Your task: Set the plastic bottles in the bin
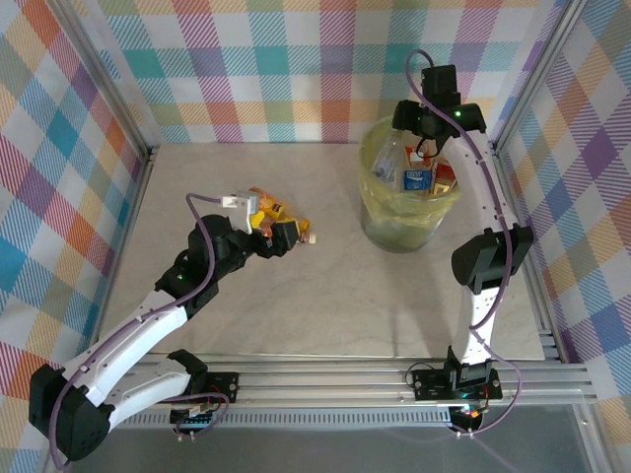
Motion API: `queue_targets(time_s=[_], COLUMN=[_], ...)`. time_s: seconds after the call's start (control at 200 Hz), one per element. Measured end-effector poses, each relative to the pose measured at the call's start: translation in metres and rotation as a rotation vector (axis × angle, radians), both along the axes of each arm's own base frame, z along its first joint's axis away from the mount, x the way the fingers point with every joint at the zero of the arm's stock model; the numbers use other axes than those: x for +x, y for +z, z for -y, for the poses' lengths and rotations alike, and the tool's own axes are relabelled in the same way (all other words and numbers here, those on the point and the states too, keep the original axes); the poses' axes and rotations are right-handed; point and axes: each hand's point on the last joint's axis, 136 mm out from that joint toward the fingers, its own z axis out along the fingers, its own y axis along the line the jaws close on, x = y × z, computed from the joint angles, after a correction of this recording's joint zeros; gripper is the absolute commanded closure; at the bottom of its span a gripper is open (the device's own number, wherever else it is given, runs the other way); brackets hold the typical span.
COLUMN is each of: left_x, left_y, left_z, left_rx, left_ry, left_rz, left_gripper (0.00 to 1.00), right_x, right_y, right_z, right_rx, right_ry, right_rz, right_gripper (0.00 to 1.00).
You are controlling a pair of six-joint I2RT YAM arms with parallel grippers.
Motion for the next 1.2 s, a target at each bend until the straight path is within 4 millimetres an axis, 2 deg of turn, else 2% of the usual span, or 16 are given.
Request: queue_targets(time_s=[0.115, 0.315, 0.42, 0.605, 0.73, 0.905, 1.04, 1.2], left_x=[0.004, 0.010, 0.014, 0.022, 0.029, 0.041, 0.053, 0.062], left_y=[-0.005, -0.013, -0.016, -0.019, -0.023, -0.042, -0.069, -0.115], left_z=[-0.003, -0.008, -0.011, -0.019, -0.026, -0.037, -0.046, -0.054], left_rx=[0.000, 0.000, 0.001, 0.006, 0.019, 0.047, 0.049, 0.036], left_ry=[0.034, 0.083, 0.117, 0.193, 0.259, 0.366, 0.448, 0.529], left_rz=[-0.023, -0.059, -0.086, -0.132, -0.176, -0.291, -0.416, -0.579], left_gripper=[0.00, 0.00, 0.00, 0.00, 0.00, 0.00, 0.00, 0.00], right_x=[-0.003, -0.015, -0.016, -0.018, -0.023, -0.042, -0.066, -0.096], right_y=[-0.006, -0.029, -0.035, -0.033, -0.021, 0.012, 0.041, 0.067], right_z=[0.003, 0.011, 0.011, 0.010, 0.010, 0.009, 0.004, -0.009], right_rx=[-0.025, -0.065, -0.072, -0.070, -0.061, -0.038, -0.006, 0.026], right_ry=[-0.016, -0.033, -0.029, -0.023, -0.012, 0.007, 0.043, 0.102], right_rz=[-0.017, -0.078, -0.095, -0.092, -0.074, -0.021, 0.018, 0.058], right_gripper=[0.36, 0.35, 0.32, 0.24, 0.14, 0.00, 0.00, 0.00])
